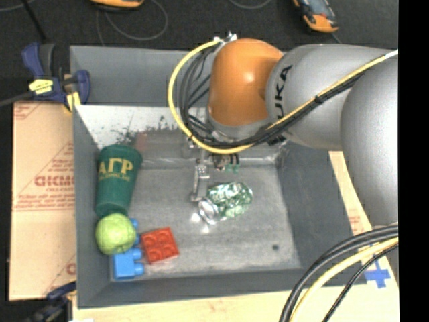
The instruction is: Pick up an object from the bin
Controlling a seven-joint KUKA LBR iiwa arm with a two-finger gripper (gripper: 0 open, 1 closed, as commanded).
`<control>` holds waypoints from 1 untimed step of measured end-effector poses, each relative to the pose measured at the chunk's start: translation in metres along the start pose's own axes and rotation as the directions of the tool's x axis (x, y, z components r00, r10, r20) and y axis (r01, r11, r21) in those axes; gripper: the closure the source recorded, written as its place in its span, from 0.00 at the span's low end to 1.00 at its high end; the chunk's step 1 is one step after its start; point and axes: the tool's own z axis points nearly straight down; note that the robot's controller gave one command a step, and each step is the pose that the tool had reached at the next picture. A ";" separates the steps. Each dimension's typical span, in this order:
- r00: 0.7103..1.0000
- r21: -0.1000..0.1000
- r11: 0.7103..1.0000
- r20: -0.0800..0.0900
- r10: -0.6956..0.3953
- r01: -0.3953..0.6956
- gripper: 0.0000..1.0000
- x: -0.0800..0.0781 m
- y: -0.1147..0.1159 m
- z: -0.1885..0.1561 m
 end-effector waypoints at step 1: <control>1.000 -0.001 1.000 0.008 0.001 -0.001 0.00 -0.001 0.000 -0.005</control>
Offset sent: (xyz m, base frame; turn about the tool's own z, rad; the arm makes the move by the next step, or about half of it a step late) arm -0.0529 -0.0694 -0.0943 -0.4224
